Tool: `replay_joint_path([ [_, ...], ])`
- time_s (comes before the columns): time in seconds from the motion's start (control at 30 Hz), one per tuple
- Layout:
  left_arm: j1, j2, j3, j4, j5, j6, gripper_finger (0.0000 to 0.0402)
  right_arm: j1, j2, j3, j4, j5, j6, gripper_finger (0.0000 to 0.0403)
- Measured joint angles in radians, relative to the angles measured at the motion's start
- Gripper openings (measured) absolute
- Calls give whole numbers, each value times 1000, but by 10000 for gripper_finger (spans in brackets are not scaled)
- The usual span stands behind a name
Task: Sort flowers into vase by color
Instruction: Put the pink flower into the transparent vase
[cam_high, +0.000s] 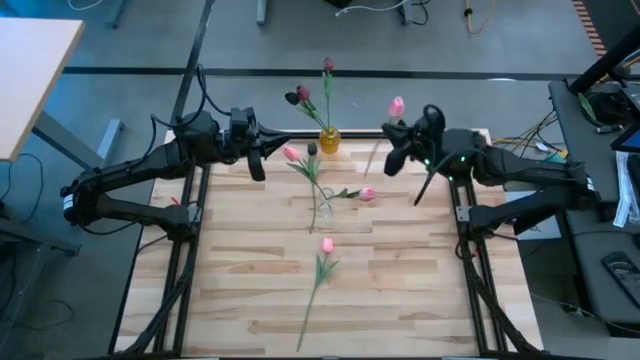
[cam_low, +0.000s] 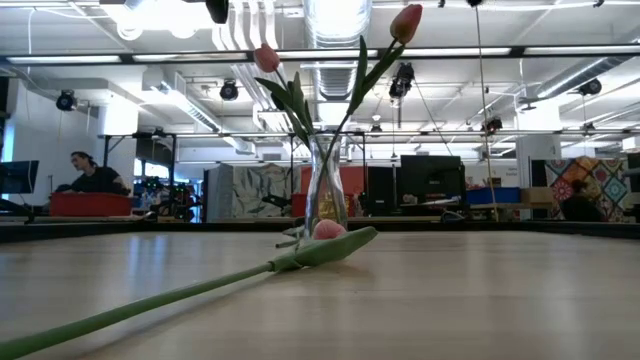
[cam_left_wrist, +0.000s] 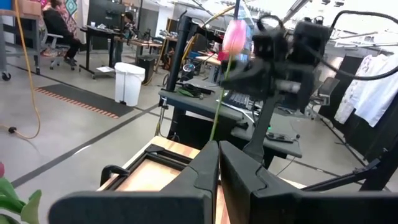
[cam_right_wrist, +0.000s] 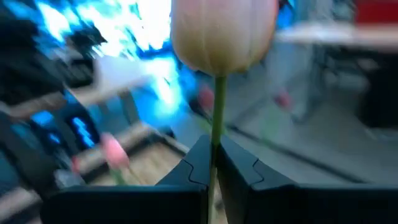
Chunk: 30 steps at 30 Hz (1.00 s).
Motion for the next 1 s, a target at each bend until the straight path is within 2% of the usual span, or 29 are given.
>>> replay_joint_path([
  [0.13,0,0,0,2,0,1,0,-52,53,6,197,-157,-49,12],
  [0.3,0,0,0,2,0,2,0,-76,139,8,228,-245,-30,12],
  [0.57,0,0,0,2,0,2,0,-76,235,26,243,-305,-2,12],
  [1.0,0,0,0,0,-2,3,0,-76,247,103,193,-306,12,12],
])
